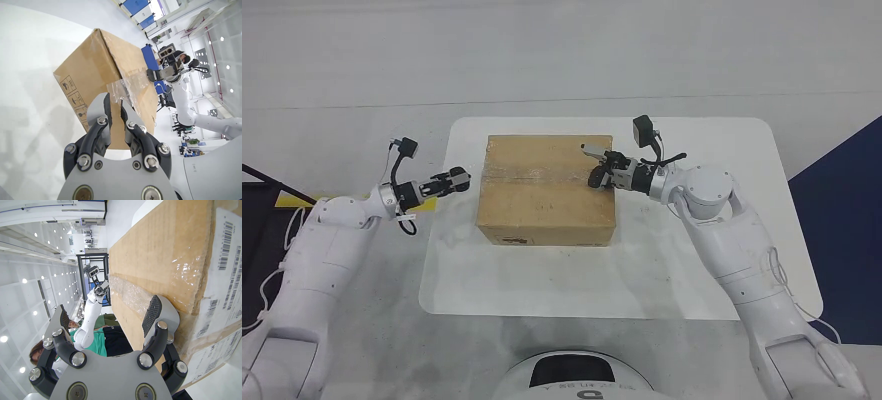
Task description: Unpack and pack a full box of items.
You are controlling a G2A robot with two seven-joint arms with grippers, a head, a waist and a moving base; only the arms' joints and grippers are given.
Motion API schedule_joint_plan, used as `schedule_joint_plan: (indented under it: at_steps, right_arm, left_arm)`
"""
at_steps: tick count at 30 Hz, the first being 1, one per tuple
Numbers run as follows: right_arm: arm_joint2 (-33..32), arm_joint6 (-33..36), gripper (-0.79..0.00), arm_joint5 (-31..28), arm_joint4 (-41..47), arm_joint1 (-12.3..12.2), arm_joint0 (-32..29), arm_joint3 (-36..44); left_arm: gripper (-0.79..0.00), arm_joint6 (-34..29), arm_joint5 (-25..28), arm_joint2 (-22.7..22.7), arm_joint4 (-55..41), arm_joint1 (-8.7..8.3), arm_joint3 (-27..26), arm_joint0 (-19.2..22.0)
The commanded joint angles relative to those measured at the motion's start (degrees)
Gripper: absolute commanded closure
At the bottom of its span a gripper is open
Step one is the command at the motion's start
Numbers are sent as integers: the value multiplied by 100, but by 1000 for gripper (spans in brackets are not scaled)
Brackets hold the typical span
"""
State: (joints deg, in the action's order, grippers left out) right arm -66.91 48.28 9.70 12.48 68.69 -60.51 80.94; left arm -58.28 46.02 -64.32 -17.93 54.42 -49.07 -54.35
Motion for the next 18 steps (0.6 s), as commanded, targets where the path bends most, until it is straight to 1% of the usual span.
schedule_joint_plan:
  at_steps: [1, 2, 6, 11, 12, 13, 15, 16, 18]
  right_arm:
    - [0, 0, -785, 0, 0, 0, 0, 0]
    - [0, 0, -785, 0, 0, 0, 0, 0]
    - [0, 0, -785, 0, 0, 0, 0, 0]
    - [0, 0, -785, 0, 0, 0, 0, 0]
    - [0, 0, -785, 0, 0, 0, 0, 0]
    - [0, 0, -785, 0, 0, 0, 0, 0]
    - [0, 0, -785, 0, 0, 0, 0, 0]
    - [0, 0, -785, 0, 0, 0, 0, 0]
    - [0, 0, -785, 0, 0, 0, 0, 0]
  left_arm:
    - [-142, -29, -30, 37, -149, -14, -14, 1]
    - [-139, -27, -28, 46, -172, -27, -4, 10]
    - [-68, -15, -16, 113, -234, -59, 26, 39]
    - [-43, 35, 33, 208, -289, -71, 192, 102]
    - [-58, 45, 44, 233, -346, -67, 200, 104]
    - [-111, 54, 53, 257, -400, -67, 185, 106]
    - [-286, 50, 49, 306, -568, -72, 99, 90]
    - [-311, 35, 35, 323, -669, -82, 48, 77]
    - [-302, 12, 11, 336, -823, -113, 2, 60]
